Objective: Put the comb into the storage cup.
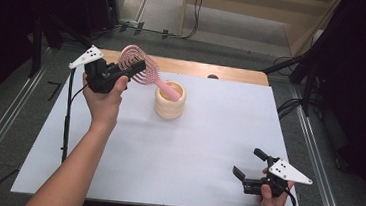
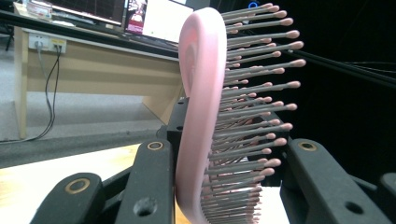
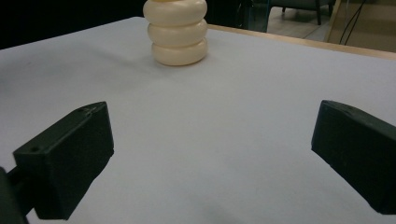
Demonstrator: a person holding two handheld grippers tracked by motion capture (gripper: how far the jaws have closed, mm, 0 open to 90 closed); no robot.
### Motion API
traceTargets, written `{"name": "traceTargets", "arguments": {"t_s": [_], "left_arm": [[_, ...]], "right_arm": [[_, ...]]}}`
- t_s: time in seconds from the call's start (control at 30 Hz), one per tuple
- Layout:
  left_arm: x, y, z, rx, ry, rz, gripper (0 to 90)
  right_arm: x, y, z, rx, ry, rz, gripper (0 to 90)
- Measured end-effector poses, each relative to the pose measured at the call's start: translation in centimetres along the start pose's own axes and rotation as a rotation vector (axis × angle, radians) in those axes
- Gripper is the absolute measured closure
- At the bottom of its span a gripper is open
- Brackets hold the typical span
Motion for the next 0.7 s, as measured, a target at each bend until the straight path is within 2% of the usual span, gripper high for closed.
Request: {"name": "traceTargets", "arguments": {"t_s": [0.57,0.7], "left_arm": [[-1.0,-1.1,0.7,-0.014,0.004,-0.054,65.5],[-1.0,-1.4,1.0,-0.023,-0.016,-0.071,65.5]], "right_arm": [[0.0,0.0,0.0,0.0,0.001,0.001,0.0],[0.0,0.0,0.0,0.001,-0.001,-0.001,0.0]]}}
Point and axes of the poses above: each handheld gripper's, and its own axes: y roughly backward along the jaws, z roughly out of its underside, x roughly to its right, the point moved 1 cm from there along -y, roughly forward along the jaws, and after that the axes turned 8 degrees about z, right-handed, at the moved point
